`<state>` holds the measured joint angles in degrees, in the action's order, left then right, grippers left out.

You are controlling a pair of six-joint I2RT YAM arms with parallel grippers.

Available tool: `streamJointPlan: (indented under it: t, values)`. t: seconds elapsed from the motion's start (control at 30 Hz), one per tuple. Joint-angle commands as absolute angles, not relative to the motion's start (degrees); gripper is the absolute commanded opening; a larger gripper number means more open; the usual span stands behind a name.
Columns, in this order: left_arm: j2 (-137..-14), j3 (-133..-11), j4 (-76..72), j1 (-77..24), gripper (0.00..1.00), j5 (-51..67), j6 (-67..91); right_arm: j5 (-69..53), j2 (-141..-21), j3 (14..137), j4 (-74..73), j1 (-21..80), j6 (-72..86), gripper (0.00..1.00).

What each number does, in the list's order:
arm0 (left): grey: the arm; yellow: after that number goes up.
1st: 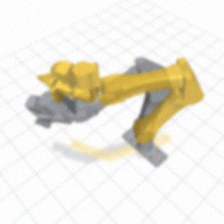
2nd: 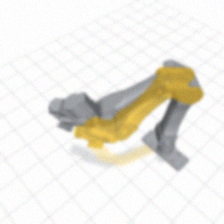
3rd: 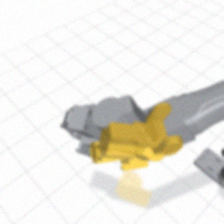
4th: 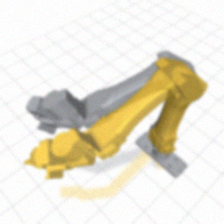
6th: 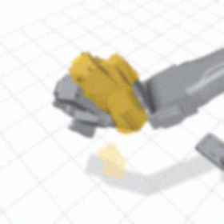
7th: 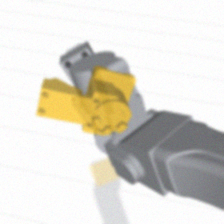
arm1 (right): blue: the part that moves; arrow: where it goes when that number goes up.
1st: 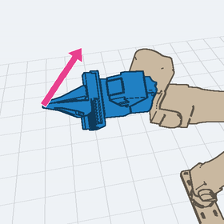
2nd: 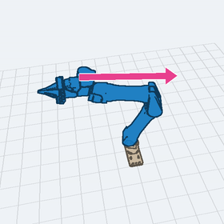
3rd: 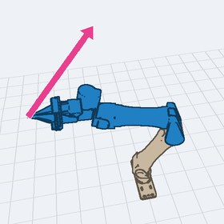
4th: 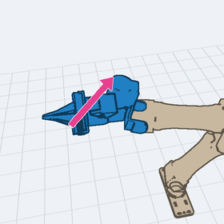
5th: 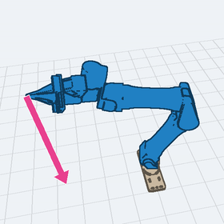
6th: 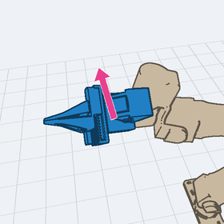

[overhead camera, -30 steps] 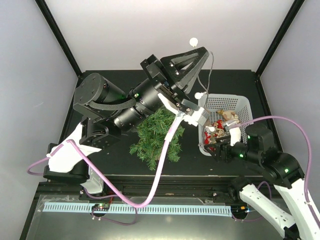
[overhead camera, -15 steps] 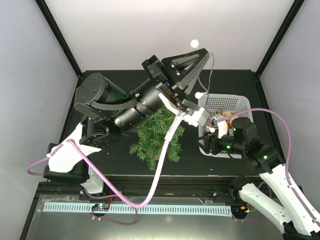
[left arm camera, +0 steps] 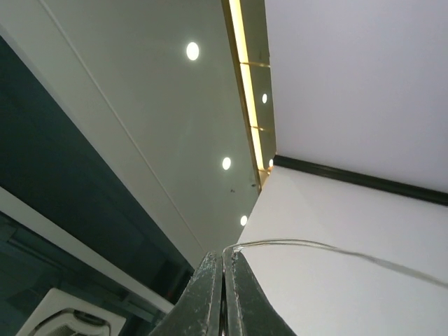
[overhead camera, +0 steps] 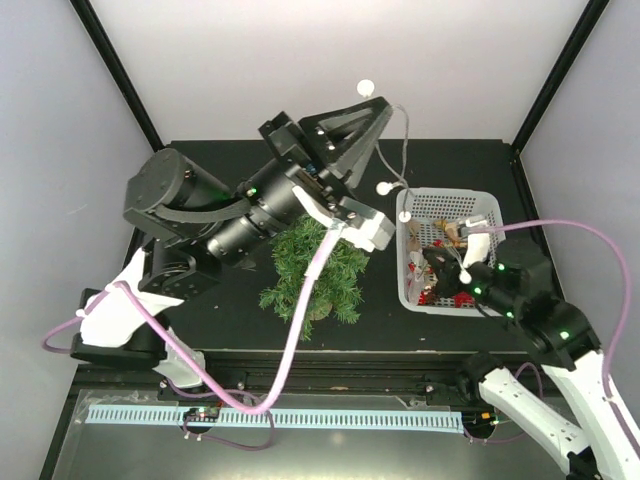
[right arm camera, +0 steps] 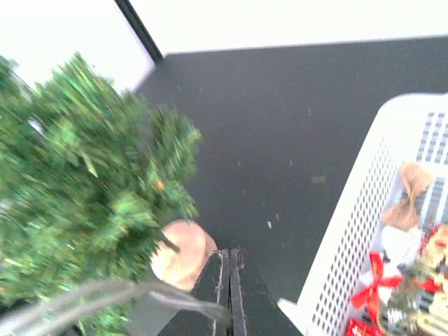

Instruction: Decorate the small christmas tree

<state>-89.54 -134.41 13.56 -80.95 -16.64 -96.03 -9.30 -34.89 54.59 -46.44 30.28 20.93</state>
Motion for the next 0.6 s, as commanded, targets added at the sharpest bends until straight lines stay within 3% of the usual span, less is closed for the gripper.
streamJointPlan:
  t: [0.0, 0.23, 0.57]
  values:
    - [-83.86, -130.81, 11.91, -80.77, 0.02, -21.65, -97.82, -5.87, -34.47, 64.85, -50.13, 30.70, 21.58, 0.01]
    - [-79.12, -128.59, 16.46, -80.41, 0.02, -27.81, -96.59, -9.50, -40.02, 78.43, -54.51, 30.67, 20.73, 0.01]
    - [-71.91, -124.97, 20.64, -74.03, 0.03, -31.27, -93.97, -13.78, -44.29, 84.18, -54.31, 30.68, 21.52, 0.01]
